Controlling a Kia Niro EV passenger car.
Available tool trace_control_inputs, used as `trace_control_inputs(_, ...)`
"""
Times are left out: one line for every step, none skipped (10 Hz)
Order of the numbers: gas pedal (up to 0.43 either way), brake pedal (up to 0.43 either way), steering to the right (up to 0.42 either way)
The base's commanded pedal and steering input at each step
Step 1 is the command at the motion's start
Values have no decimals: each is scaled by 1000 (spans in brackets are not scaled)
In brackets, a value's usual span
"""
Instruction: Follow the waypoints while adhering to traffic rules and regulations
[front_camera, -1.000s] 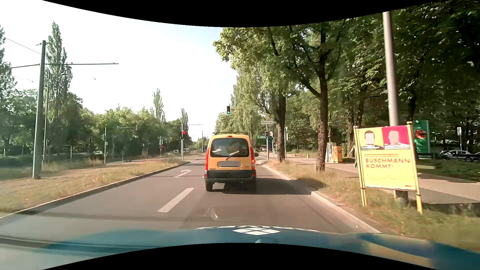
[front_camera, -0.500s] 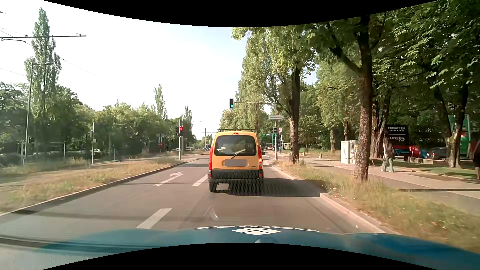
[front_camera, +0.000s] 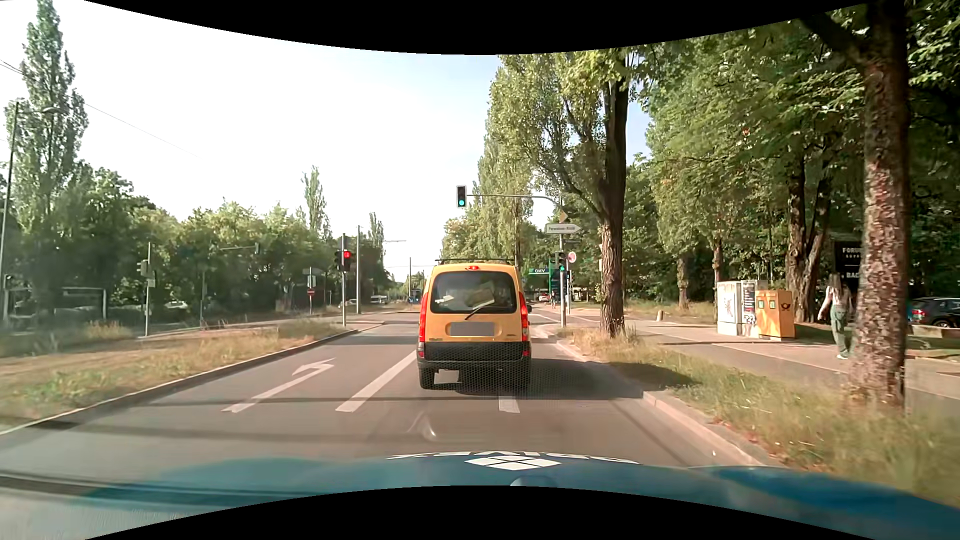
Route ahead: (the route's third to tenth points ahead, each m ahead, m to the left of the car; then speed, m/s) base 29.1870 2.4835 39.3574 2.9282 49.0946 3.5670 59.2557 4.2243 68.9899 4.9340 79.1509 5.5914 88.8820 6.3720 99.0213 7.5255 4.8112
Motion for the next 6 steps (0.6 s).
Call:
trace_control_inputs(87, 0, -12)
trace_control_inputs(189, 0, -11)
trace_control_inputs(197, 0, -12)
trace_control_inputs(197, 0, -11)
trace_control_inputs(197, 0, -11)
trace_control_inputs(197, 0, -12)
